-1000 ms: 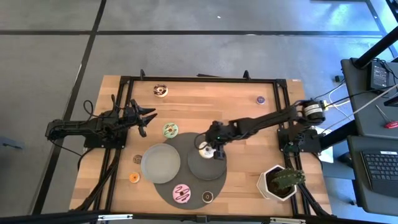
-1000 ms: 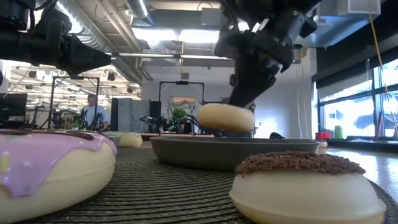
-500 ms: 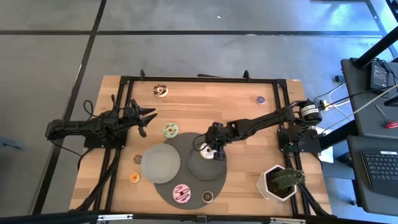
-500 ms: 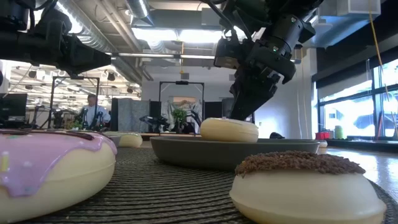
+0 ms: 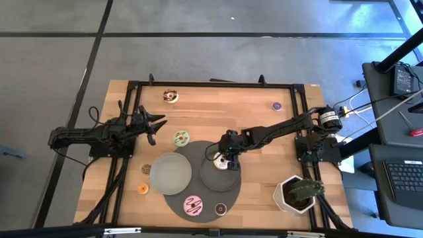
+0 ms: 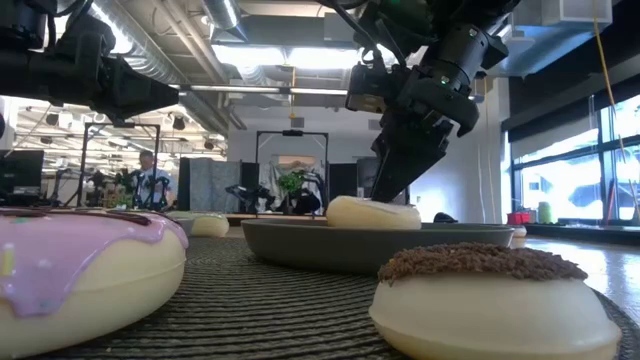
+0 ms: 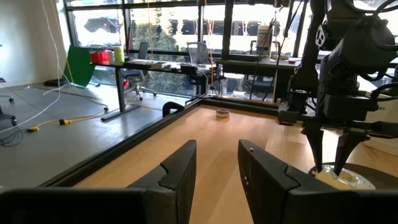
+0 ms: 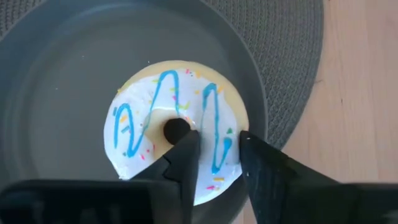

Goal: Pick & Place donuts
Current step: Put the big white donut on the black plate

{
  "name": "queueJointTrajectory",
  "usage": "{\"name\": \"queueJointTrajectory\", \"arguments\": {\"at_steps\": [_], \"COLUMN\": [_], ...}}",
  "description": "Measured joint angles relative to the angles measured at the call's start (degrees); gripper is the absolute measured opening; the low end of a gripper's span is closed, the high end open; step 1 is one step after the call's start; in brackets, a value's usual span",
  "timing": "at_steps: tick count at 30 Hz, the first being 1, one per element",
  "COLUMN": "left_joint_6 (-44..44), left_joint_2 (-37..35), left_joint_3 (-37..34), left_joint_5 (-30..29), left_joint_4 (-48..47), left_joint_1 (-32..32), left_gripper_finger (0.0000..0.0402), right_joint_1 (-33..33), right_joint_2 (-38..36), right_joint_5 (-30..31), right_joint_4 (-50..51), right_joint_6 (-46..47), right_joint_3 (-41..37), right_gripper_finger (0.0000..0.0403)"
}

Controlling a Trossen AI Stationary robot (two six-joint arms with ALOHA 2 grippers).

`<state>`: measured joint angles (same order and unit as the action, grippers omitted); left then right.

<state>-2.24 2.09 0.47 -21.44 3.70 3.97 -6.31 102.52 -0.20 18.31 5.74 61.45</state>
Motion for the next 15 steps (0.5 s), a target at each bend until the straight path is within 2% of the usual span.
{"name": "queueJointTrajectory", "arguments": {"at_steps": [15], "left_joint_6": [0.0], "left_joint_2": [0.0], "left_joint_3": [0.0], "left_joint_5": [0.1], "left_joint_4": [0.0], "left_joint_1": [0.0], "left_gripper_finger": [0.0116], "right_joint_1": [0.3], "right_joint_2": [-0.7], "right_joint_5": [0.5], "right_joint_4": [-1.4], "right_joint_6": [-1.6], "right_joint_3": [0.0], "right_gripper_finger": [0.0132]}}
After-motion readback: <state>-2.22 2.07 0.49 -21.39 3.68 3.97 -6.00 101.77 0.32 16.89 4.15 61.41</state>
